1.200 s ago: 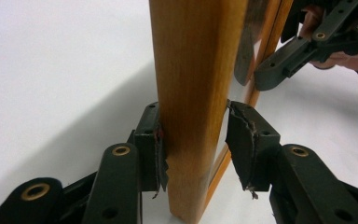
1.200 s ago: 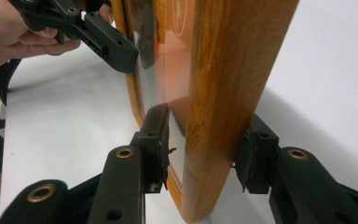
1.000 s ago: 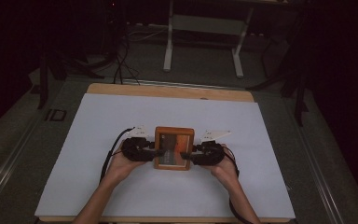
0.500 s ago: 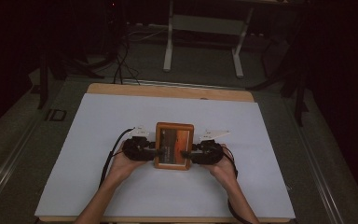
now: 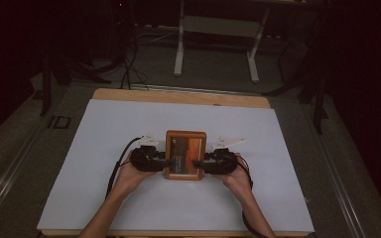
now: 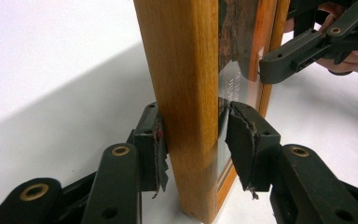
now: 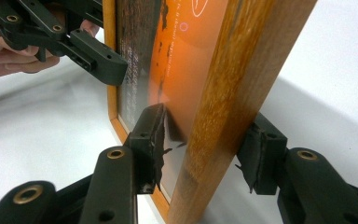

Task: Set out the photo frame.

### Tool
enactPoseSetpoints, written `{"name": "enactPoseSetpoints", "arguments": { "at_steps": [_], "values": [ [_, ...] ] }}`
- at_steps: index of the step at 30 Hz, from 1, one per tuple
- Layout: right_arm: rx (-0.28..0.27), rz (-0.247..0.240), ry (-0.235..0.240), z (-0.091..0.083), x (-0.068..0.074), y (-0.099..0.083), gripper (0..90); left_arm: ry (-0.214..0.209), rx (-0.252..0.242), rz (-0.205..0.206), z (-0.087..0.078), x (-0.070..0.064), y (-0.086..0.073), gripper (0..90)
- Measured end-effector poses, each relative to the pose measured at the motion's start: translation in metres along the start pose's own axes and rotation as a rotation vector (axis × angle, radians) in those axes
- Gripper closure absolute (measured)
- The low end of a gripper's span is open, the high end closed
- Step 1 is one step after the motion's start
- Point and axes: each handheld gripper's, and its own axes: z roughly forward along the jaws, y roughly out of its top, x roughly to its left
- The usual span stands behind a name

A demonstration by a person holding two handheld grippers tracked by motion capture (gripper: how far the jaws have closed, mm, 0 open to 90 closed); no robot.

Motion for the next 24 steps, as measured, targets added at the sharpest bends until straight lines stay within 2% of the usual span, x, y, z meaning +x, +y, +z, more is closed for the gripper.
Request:
{"name": "enactPoseSetpoints", "arguments": {
  "at_steps": [8, 13, 24],
  "values": [
    [0.018, -0.019, -0.014, 0.000, 0.001, -0.001, 51.7, 0.006, 0.043, -0.001, 0.002, -0.002, -0.001, 52.9],
    [0.012, -0.020, -0.011, -0.004, 0.001, -0.001, 49.9, 0.007, 0.039, -0.003, 0.000, -0.002, 0.000, 50.4],
    [-0.037, -0.014, -0.023, -0.025, -0.003, 0.002, 47.4, 0.036, -0.015, -0.035, -0.025, 0.002, 0.000, 49.1]
  ]
}}
